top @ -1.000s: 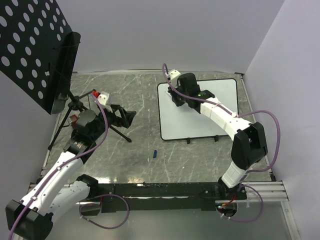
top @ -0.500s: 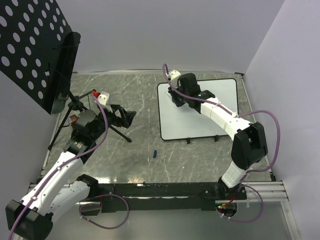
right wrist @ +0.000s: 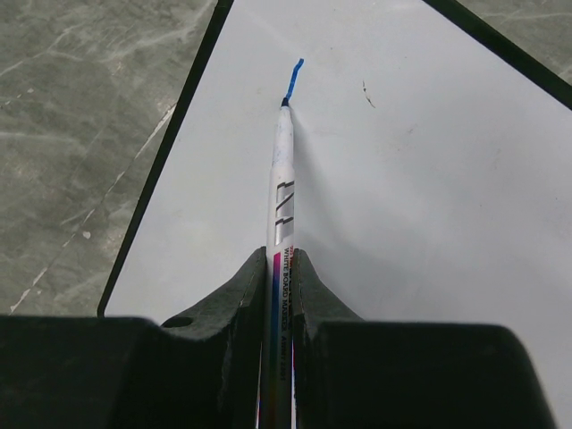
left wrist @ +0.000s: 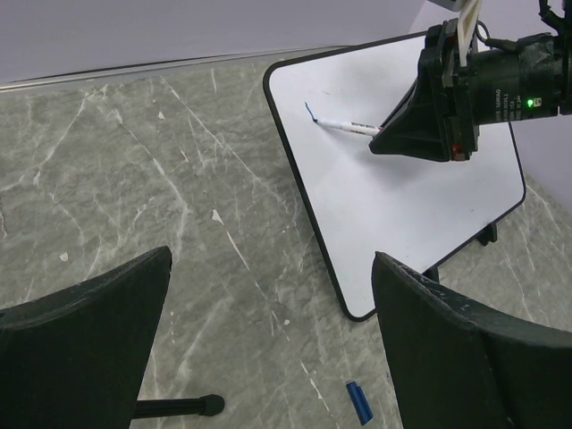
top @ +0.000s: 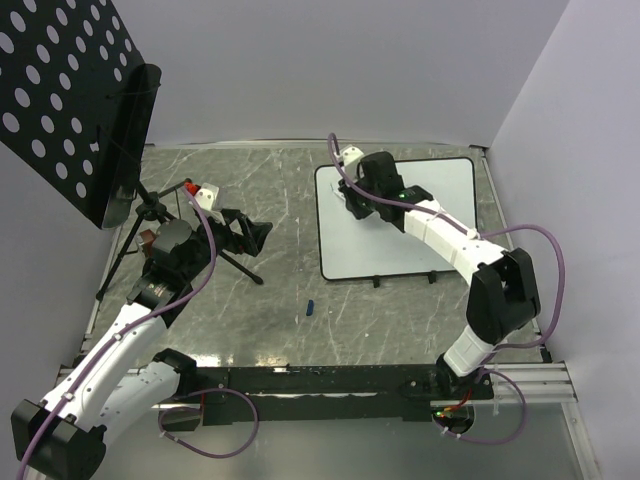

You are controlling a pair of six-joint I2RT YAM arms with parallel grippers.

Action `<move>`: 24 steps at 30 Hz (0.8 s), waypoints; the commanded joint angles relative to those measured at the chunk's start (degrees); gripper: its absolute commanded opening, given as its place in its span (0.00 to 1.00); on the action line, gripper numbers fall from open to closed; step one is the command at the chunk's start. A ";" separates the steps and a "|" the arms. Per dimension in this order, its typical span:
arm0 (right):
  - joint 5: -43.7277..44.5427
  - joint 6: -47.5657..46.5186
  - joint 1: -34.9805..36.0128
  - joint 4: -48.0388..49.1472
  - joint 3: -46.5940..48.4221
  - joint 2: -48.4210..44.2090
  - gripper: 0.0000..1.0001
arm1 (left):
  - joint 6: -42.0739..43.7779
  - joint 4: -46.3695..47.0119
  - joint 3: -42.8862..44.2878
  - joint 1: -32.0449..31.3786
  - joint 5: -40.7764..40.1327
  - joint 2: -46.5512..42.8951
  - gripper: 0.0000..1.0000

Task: Write a sentence on the whiteboard

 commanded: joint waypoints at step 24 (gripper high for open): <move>-4.25 -0.62 -0.70 -0.60 -3.54 -8.43 0.00 | -2.59 3.17 -0.87 -0.18 2.51 0.49 0.97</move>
